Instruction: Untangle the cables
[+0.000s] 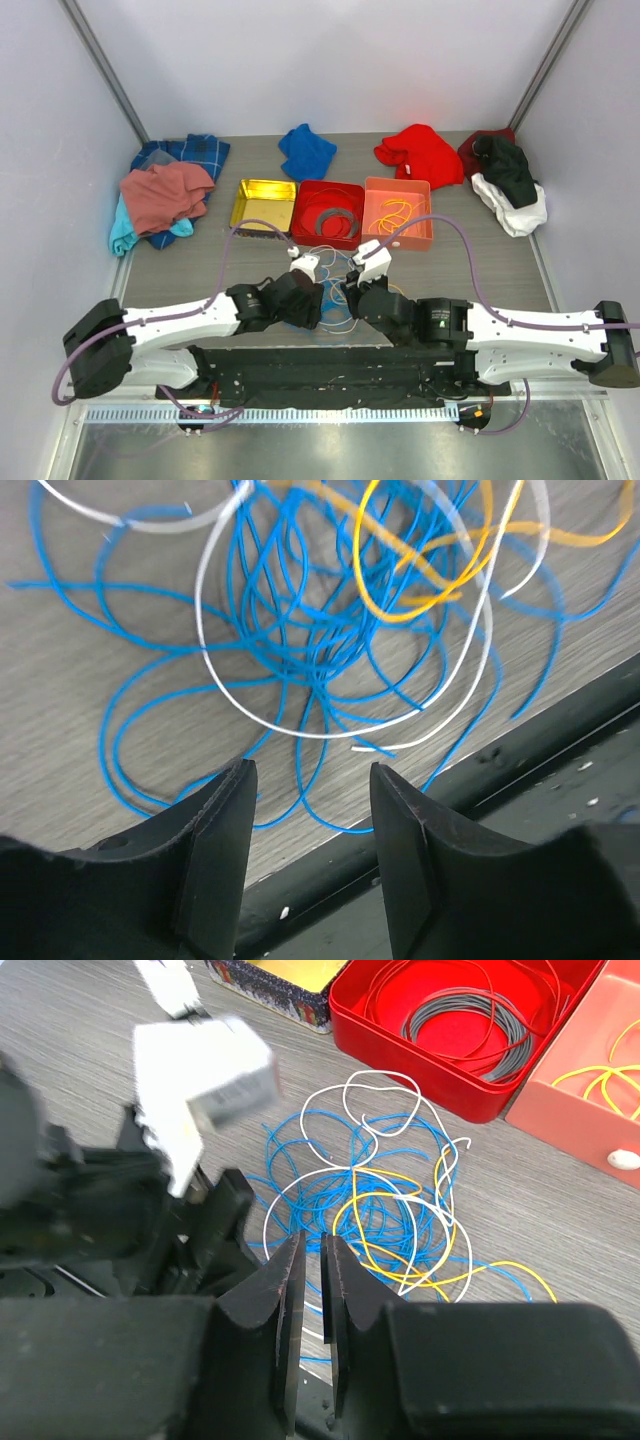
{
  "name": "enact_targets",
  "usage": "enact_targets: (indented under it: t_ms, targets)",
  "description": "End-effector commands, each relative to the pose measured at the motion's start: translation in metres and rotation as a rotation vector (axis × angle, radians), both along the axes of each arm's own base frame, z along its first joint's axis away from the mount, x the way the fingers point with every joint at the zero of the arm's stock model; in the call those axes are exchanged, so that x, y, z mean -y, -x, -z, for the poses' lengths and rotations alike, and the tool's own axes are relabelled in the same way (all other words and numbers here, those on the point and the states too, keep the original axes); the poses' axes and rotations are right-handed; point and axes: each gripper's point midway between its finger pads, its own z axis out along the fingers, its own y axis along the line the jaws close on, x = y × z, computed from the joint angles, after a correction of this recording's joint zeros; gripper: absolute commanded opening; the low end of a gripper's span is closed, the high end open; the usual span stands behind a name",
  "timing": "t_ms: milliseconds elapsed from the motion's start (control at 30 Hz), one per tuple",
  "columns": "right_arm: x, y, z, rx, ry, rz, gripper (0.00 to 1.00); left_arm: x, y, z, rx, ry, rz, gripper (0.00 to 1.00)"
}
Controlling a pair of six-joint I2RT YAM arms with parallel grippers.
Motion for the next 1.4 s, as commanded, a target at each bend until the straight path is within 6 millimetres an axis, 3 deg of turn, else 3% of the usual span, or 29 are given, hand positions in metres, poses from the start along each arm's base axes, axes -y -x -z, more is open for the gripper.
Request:
enact_targets:
  t_ms: [0,433,633,667,700,833,867,933,1033,1067,1100,1133,1200,1367]
  targets:
    - [0.002,-0.003,-0.010,0.019,-0.054,0.029,0.20,0.026,-0.001,0.005,-0.013,0.063,0.034,0.52]
    - [0.012,-0.003,-0.004,0.010,-0.045,0.051,0.20,0.043,-0.012,0.040,-0.011,0.017,0.051,0.47]
    - [0.015,-0.003,-0.003,0.009,-0.044,0.058,0.20,0.042,-0.011,0.050,-0.029,-0.005,0.046,0.15]
    - [0.015,-0.003,-0.004,0.010,-0.044,0.060,0.20,0.041,-0.012,0.045,-0.019,0.006,0.038,0.04]
    - [0.015,-0.003,-0.003,0.010,-0.038,0.059,0.20,0.039,-0.011,0.041,-0.015,0.013,0.034,0.00]
    - [0.012,-0.005,-0.005,0.014,-0.038,0.064,0.19,0.027,-0.015,-0.008,0.073,0.059,-0.013,0.00]
    - [0.012,-0.006,-0.005,0.019,-0.035,0.066,0.19,0.017,-0.017,-0.044,0.128,0.095,-0.044,0.00]
    - [0.012,-0.007,-0.005,0.026,-0.035,0.074,0.19,0.004,-0.019,-0.085,0.198,0.147,-0.075,0.00]
    - [0.012,-0.010,-0.007,0.040,-0.047,0.089,0.18,-0.024,-0.023,-0.179,0.343,0.277,-0.141,0.00]
    - [0.010,-0.010,-0.009,0.046,-0.057,0.089,0.18,-0.042,-0.022,-0.195,0.379,0.274,-0.170,0.00]
    - [0.010,-0.011,-0.006,0.047,-0.053,0.092,0.18,-0.049,-0.022,-0.206,0.397,0.274,-0.175,0.00]
    - [0.006,-0.011,-0.007,0.048,-0.067,0.085,0.18,-0.055,-0.022,-0.231,0.430,0.297,-0.182,0.00]
    - [0.003,-0.010,-0.005,0.047,-0.067,0.071,0.21,-0.066,-0.021,-0.249,0.448,0.275,-0.192,0.00]
    - [-0.010,-0.006,-0.003,0.033,-0.107,0.029,0.30,-0.072,-0.024,-0.271,0.490,0.260,-0.192,0.00]
